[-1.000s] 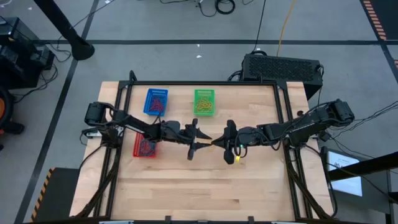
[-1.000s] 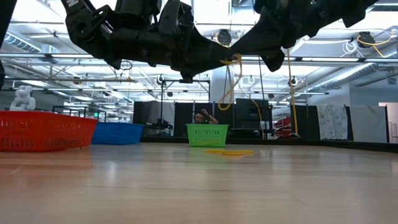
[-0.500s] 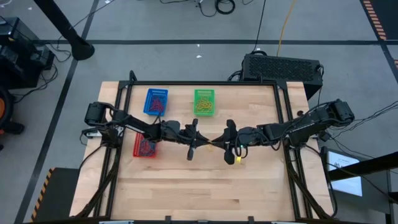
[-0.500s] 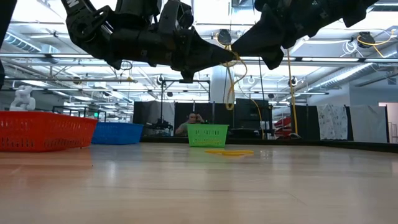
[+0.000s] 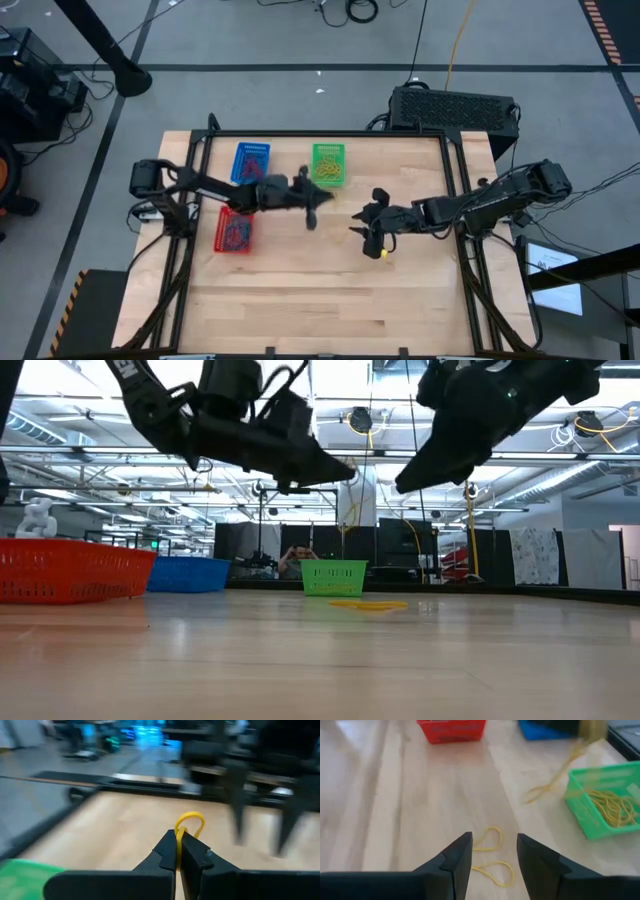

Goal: Sort rubber bands into baskets
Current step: Put the yellow rubber band into the green basket

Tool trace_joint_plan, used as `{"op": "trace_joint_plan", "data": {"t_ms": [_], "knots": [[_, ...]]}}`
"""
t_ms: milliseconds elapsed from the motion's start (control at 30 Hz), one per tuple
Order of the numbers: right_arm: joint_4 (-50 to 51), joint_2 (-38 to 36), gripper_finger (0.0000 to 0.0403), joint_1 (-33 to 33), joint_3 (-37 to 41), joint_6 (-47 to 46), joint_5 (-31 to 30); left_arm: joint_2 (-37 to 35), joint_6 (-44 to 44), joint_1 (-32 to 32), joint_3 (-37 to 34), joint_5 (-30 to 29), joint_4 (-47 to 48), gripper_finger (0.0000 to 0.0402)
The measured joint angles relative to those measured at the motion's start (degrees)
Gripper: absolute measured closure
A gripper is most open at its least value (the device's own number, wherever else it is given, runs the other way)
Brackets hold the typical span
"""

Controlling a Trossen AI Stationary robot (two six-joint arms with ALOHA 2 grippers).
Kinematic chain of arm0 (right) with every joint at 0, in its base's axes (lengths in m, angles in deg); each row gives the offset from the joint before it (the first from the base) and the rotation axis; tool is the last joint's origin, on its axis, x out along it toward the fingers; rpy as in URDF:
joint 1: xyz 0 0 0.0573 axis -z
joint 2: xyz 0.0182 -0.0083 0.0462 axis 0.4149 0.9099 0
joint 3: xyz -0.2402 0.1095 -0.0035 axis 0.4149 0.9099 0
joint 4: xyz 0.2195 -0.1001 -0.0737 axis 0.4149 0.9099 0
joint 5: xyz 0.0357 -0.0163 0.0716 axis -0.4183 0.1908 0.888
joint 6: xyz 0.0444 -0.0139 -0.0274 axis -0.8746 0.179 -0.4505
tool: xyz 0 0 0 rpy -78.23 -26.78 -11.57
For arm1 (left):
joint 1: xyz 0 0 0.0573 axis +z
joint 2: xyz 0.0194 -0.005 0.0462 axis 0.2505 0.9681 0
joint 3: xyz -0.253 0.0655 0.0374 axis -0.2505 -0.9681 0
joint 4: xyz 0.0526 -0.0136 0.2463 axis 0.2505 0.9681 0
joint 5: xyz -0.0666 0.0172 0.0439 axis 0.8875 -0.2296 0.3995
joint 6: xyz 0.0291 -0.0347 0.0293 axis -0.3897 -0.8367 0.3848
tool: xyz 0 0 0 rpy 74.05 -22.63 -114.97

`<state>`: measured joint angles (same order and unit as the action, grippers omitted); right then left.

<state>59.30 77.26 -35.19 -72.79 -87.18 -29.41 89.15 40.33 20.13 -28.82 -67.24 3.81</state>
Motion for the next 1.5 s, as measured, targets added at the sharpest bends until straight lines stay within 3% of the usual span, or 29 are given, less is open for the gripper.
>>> {"op": "trace_joint_plan", "data": {"t_ms": [233, 400, 667, 800, 967, 1233, 1500], "knots": [[2.41, -0.02, 0.0255, 0.61, 0.0, 0.58, -0.09, -0.12, -1.35, 11.85, 0.02, -1.61, 4.08, 0.0394], [2.07, -0.02, 0.0255, 1.16, -0.01, 2.35, -0.24, -0.04, -10.07, 18.27, 1.15, 0.06, 8.31, 0.0394], [1.62, -0.02, 0.0255, 3.21, 0.0, 2.29, -0.21, 5.48, -9.99, 19.03, 12.04, 3.18, 27.28, 0.0394], [1.5, -0.02, 0.0255, 3.38, -0.01, 2.0, -0.04, 7.58, -10.3, 19.26, 14.55, 3.08, 30.29, 0.039], [1.58, -0.02, 0.0255, 3.2, -0.02, 1.87, 0.22, 7.62, -8.7, 18.25, 14.86, 3.02, 29.83, 0.0354], [1.91, -0.02, 0.0255, 3.1, -0.02, 0.83, 0.22, 7.64, -8.73, 18.22, 14.92, 2.82, 33.29, 0.0256], [1.9, -0.02, 0.0255, 3.1, -0.02, 0.77, 0.22, 7.64, -5.7, 18.21, 22.14, 2.87, 51.8, 0.02]]}}
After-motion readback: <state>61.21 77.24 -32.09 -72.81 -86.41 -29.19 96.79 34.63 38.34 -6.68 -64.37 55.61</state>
